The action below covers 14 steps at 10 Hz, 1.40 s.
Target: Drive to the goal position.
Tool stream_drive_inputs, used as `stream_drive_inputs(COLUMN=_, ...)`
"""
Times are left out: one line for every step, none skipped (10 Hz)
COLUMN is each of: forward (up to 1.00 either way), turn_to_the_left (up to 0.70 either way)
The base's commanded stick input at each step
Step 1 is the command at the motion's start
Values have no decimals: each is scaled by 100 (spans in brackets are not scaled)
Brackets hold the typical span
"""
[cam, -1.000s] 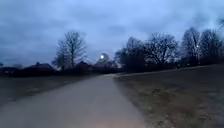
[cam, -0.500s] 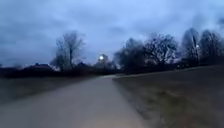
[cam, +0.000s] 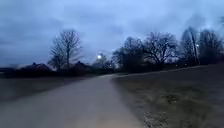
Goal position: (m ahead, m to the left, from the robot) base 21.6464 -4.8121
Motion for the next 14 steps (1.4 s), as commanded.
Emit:
stream_drive_inputs(forward=100, turn_to_the_left=41)
stream_drive_inputs(forward=100, turn_to_the_left=44)
stream_drive_inputs(forward=100, turn_to_the_left=18)
stream_drive_inputs(forward=100, turn_to_the_left=4)
stream_drive_inputs(forward=100, turn_to_the_left=4)
stream_drive_inputs(forward=100, turn_to_the_left=4)
stream_drive_inputs(forward=100, turn_to_the_left=4)
stream_drive_inputs(forward=100, turn_to_the_left=4)
stream_drive_inputs(forward=100, turn_to_the_left=4)
stream_drive_inputs(forward=100, turn_to_the_left=4)
stream_drive_inputs(forward=100, turn_to_the_left=4)
stream_drive_inputs(forward=100, turn_to_the_left=4)
stream_drive_inputs(forward=100, turn_to_the_left=4)
stream_drive_inputs(forward=100, turn_to_the_left=4)
